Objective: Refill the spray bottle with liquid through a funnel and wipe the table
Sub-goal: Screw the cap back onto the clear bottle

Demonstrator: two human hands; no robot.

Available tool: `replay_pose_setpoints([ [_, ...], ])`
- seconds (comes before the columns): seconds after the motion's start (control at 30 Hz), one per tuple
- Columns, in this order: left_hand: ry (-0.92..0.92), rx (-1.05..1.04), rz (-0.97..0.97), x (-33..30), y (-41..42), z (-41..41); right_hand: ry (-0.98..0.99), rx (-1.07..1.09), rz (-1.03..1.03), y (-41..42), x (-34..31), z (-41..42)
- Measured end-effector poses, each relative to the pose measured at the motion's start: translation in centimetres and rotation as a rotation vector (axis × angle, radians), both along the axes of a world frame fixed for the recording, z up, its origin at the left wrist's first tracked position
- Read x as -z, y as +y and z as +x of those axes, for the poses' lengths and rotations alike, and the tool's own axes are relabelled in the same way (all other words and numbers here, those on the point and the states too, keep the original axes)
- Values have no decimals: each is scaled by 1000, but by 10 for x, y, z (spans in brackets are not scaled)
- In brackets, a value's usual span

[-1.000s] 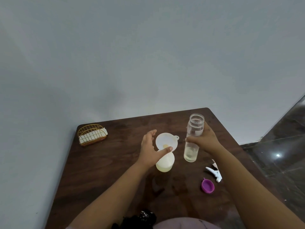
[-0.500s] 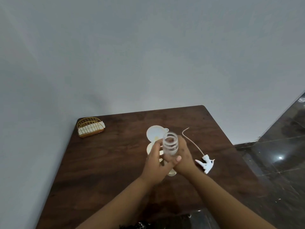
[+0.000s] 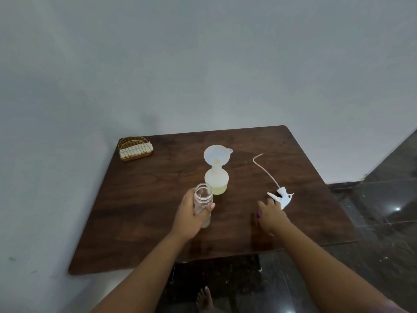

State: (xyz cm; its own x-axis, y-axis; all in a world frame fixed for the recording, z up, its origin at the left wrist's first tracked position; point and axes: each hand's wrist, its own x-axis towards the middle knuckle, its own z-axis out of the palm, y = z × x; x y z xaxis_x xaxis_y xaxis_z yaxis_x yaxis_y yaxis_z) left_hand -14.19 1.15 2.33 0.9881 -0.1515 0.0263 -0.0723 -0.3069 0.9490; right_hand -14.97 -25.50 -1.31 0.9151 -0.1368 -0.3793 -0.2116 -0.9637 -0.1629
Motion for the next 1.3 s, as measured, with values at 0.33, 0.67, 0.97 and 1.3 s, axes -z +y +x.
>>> replay_pose_setpoints([
  [0.33, 7, -108, 150, -2, 35, 6, 57, -19, 19, 6, 21, -17],
  [0.67, 45, -137, 215, -6, 55, 20, -153, 4, 335, 53, 2, -5],
  [0.97, -71, -44, 277, -5, 62, 33, -470, 39, 1131, 165, -107, 38],
  [1.3, -44, 21, 233, 5, 67, 37, -536, -554, 438, 202, -82, 43],
])
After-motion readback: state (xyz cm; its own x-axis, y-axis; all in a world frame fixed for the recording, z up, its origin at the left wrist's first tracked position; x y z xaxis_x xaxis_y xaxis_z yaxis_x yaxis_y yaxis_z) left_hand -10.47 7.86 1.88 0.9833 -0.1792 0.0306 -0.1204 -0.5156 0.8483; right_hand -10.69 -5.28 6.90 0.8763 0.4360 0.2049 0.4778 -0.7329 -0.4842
